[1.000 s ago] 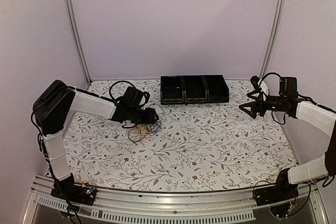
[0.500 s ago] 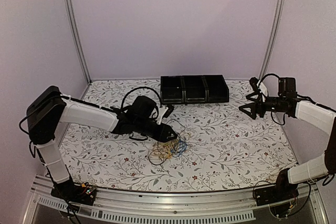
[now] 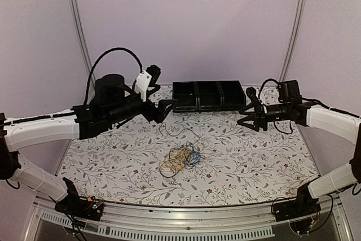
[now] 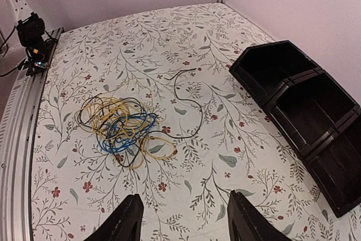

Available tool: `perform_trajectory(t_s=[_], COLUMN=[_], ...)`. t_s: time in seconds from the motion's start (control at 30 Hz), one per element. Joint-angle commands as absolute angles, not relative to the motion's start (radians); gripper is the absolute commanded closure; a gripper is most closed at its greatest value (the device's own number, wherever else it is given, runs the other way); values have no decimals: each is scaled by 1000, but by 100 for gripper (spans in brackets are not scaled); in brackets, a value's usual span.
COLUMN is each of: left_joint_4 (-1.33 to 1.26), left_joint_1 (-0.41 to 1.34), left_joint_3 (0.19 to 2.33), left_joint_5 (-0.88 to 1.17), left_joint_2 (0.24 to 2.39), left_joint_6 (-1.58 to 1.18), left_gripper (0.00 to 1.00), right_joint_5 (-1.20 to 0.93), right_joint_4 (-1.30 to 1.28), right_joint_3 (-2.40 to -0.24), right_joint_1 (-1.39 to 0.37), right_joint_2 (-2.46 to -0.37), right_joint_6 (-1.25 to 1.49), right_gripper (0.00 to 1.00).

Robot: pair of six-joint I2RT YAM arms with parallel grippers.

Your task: Untangle the cables

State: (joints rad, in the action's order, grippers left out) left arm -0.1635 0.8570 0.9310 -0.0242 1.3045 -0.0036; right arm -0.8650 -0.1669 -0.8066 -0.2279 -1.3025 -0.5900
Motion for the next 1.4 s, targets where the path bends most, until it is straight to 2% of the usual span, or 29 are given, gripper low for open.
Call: perform_trajectory(t_s=[0.0, 0.07, 0.1, 0.17, 0.27, 0.37, 0.53, 0.67, 0.9, 1.17, 1.37], left_joint_4=[-278, -178, -148, -145, -176, -135, -133, -139, -167, -179, -179], left_joint_1=[839, 814, 801, 795, 782, 732, 635, 613, 610, 595, 566], left_joint_3=[948, 997, 1004, 977, 923, 941, 940, 922, 892, 882, 877], left_joint_5=[-28, 133, 165, 120, -64, -188, -159, -211, -297, -278, -243], left_joint_2=[1383, 1419, 1427, 1419, 1400, 1411, 1407, 1390, 1320, 1266, 1259], left_joint_6=[122, 77, 38, 10, -17, -140, -300, -336, -340, -352, -380], left_gripper=[11, 24, 27, 26, 21, 21, 22, 23, 23, 24, 25], right_joint_5=[-781, -736, -729, -741, -727, -642, -582, -575, -514, -402, -329], right_joint_4=[-212, -278, -310, -353, -352, -390, -472, -505, -560, -520, -491], right_joint_3=[-945, -1019, -1054, -1111, -1177, -1305, -1546, -1733, -2026, -2094, -2124], right_joint_1=[-397, -465, -484, -508, -530, -566, -645, -687, -744, -794, -822], right_joint_2=[-1391, -1451, -1501, -1567, -1641, -1740, -1948, -2111, -2369, -2484, -2542], right_joint_6=[-557, -550, -544, -521, -488, -450, -362, -279, -140, -25, 44], right_gripper=[44, 43, 41, 39, 37, 37, 39, 39, 32, 30, 33])
